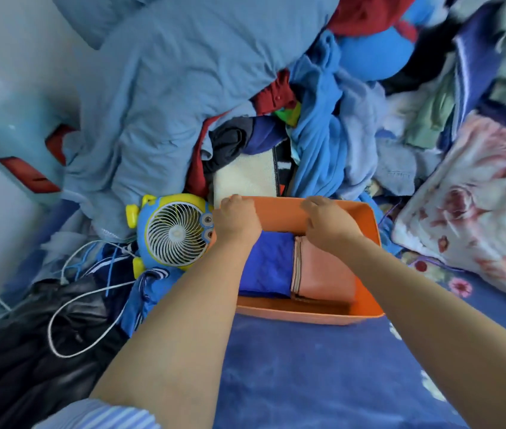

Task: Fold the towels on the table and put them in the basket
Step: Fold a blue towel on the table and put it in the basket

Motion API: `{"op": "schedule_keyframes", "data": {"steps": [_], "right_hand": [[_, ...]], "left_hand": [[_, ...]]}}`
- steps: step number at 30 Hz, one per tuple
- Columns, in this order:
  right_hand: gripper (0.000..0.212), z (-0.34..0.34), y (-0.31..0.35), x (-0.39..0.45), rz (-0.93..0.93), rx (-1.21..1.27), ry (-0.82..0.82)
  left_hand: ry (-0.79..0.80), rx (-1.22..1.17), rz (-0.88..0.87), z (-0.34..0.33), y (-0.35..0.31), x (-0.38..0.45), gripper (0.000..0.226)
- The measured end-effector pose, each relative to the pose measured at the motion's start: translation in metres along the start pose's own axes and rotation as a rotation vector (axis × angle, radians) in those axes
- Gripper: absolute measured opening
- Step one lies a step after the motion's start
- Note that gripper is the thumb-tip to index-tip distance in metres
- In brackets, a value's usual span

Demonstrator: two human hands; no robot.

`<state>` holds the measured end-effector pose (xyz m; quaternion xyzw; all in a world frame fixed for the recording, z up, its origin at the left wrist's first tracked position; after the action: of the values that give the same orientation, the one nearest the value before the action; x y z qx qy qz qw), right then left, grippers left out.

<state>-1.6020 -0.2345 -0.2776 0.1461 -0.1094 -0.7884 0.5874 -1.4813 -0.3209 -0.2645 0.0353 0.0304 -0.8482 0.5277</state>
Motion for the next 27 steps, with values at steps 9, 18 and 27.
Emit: {"op": "schedule_keyframes", "data": {"steps": [9,18,27], "right_hand": [[0.034,0.126,0.052,-0.171,0.009,-0.129,-0.252],[0.030,0.173,0.078,-0.380,-0.156,-0.261,-0.501],[0.032,0.135,0.086,-0.661,-0.620,-0.288,-0.614]], "left_hand": [[-0.170,0.061,-0.122,0.140,-0.016,-0.168,0.035],[-0.309,0.108,-0.470,0.178,-0.054,-0.338,0.031],[-0.241,0.106,-0.960,0.151,-0.144,-0.554,0.035]]}}
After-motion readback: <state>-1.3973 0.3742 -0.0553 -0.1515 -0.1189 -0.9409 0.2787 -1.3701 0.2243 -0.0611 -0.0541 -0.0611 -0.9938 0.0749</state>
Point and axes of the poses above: each hand's wrist, its own x-axis towards the middle knuckle, its own z-axis out of the back of the hand, y = z × x, the point moved 3 cm from there along x, towards the middle knuckle, and after that the axes turned 5 degrees about z, right-handed, at the moved point
